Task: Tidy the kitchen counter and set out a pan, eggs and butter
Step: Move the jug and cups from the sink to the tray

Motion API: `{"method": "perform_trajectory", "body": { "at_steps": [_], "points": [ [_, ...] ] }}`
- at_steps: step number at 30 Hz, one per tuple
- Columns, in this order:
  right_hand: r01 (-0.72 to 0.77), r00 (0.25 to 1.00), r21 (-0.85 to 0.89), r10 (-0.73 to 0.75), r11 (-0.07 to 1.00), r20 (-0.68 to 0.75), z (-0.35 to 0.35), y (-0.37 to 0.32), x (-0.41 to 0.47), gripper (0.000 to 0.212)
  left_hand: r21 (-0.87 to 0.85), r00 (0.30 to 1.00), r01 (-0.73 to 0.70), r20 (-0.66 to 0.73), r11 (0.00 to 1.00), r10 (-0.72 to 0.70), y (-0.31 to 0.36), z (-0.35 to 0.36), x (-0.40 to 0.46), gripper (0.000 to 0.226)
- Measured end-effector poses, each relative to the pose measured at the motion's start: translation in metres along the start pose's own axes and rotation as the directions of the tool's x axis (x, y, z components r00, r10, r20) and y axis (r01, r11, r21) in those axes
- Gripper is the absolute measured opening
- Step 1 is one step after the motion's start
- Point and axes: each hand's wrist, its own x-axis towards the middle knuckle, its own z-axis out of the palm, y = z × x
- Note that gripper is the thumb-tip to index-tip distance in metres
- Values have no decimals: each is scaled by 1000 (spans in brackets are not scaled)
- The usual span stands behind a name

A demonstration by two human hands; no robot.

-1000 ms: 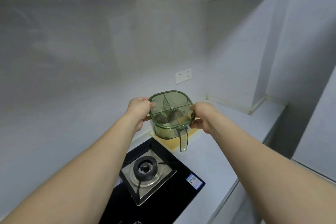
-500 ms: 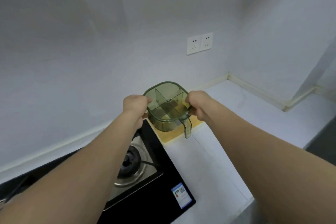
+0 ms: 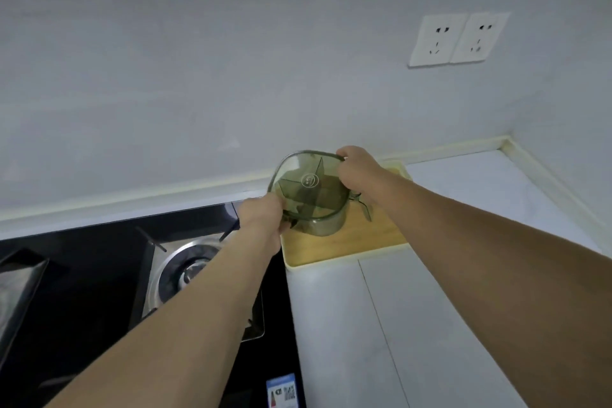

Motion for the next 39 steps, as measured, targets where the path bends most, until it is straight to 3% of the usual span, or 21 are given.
{"method": "perform_trajectory", "body": {
  "at_steps": [5, 9, 12, 15, 18, 23, 33, 39],
  "points": [
    [19, 997, -68, -14, 997, 70, 22, 37, 55, 37, 65, 998, -22, -60, 998, 26, -15, 15, 39, 10],
    [63, 992, -72, -55, 995, 112, 31, 55, 83, 46, 252, 992, -125, 3, 960, 128, -31, 19, 56, 28],
    [141, 984, -183, -118, 973, 131, 29, 61, 97, 51, 532, 946, -320, 141, 784, 291, -33, 15, 54, 44],
    [59, 995, -265, -34, 962, 96, 24, 56, 105, 42, 711, 885, -460, 315, 532, 344, -29, 16, 50, 55],
    [53, 995, -297, -25, 953, 97, 27, 54, 109, 33, 786, 883, -458, 347, 416, 316, -29, 19, 48, 64],
    [94, 993, -187, -80, 978, 82, 43, 55, 115, 32, 879, 887, -399, 297, 262, 355, -25, 18, 48, 63],
    [110, 991, -120, -99, 987, 93, 51, 61, 135, 37, 861, 865, -428, 303, 273, 401, -22, 16, 60, 73],
    [102, 993, -123, -93, 987, 77, 51, 62, 136, 34, 825, 863, -446, 294, 347, 410, -27, 15, 62, 78]
  ]
}}
